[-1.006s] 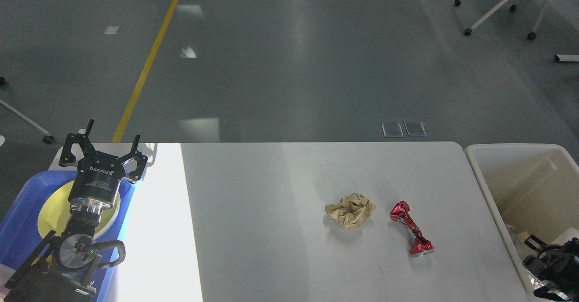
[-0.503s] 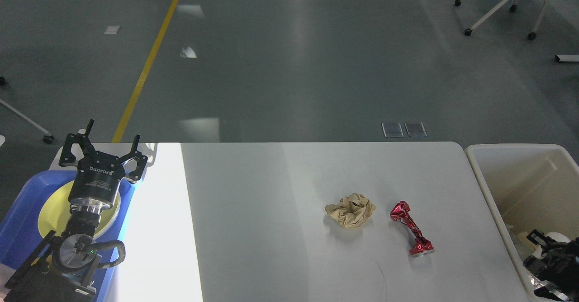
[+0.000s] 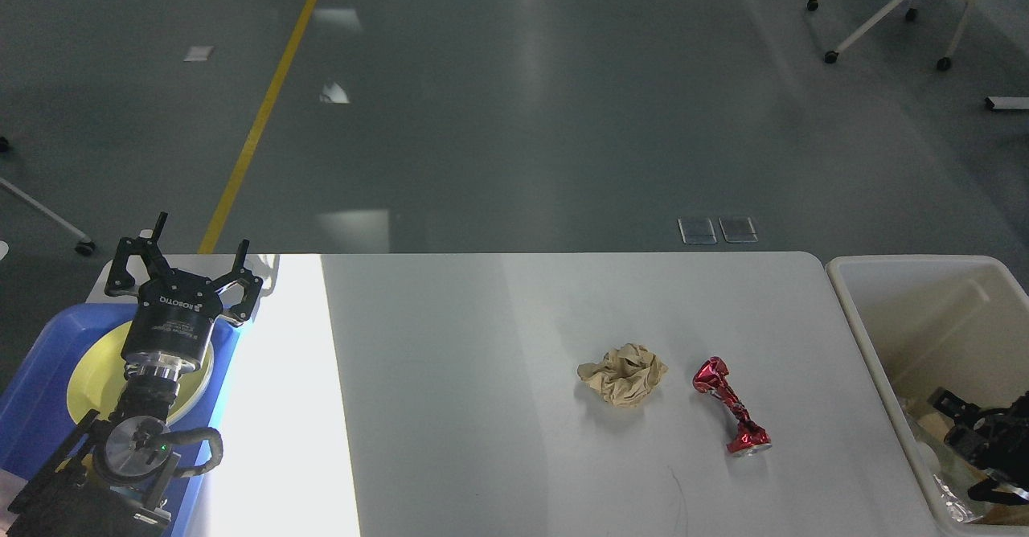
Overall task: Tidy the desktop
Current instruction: 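Release the cone cup in the bin and raise the right gripper, then move the right gripper over the crumpled brown paper and lower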
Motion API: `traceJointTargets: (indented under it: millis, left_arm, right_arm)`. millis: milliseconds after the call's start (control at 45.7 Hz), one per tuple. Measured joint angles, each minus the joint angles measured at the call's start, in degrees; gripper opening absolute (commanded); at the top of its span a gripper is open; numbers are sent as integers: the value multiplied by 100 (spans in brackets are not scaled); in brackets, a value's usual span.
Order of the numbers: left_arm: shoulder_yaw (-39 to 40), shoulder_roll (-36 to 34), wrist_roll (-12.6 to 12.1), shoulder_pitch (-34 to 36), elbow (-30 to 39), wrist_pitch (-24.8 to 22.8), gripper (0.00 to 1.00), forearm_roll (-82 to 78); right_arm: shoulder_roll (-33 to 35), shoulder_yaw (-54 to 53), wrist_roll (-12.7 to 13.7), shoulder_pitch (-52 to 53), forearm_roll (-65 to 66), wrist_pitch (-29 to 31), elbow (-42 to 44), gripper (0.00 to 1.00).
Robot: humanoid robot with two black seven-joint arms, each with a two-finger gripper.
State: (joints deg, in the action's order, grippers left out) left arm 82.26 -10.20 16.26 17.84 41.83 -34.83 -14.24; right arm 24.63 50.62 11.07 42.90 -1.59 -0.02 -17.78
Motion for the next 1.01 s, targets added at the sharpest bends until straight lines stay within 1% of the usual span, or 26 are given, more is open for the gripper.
traceJointTargets:
  millis: [66,219,262,306,459,525,634,765,875,918,1006]
  left_arm:
    - [0,0,0,0,0,0,97,0]
    - [0,0,-1,0,0,0,97,0]
    - [1,0,-1,0,0,0,97,0]
    - [1,0,-1,0,0,0,97,0]
    - [6,0,-1,0,0,0,97,0]
    - [6,0,-1,0,0,0,97,0]
    - [6,-1,-8,0,0,0,97,0]
    - [6,-2,-10,0,0,0,97,0]
    - [4,-2,-10,0,0,1,97,0]
    - [3,-1,-9,0,0,3,97,1]
    - [1,-1,-9,0,0,4,97,0]
  right_arm:
    - [219,-2,0,474,427,321,-489,100]
    - [647,73,38,1719,1493,810,-1801,100]
    - [725,154,47,2135,1742,1057,-2135,100]
    - [751,262,49,2510,1889,1354,-2392,100]
    - [643,947,61,4181,2019,2743,-3381,100]
    - [525,1238,61,4860,2007,3113,-3816,100]
    - [348,1604,69,5912,1991,3433,-4596,100]
    - [49,1953,86,7054,1975,3623,-5632,100]
    - [-166,2108,108,7939,1651,3758,-6370,100]
    - [-204,2137,149,8233,1469,3789,-6599,100]
    - [-277,2158,378,8804,1098,3814,-7135,100]
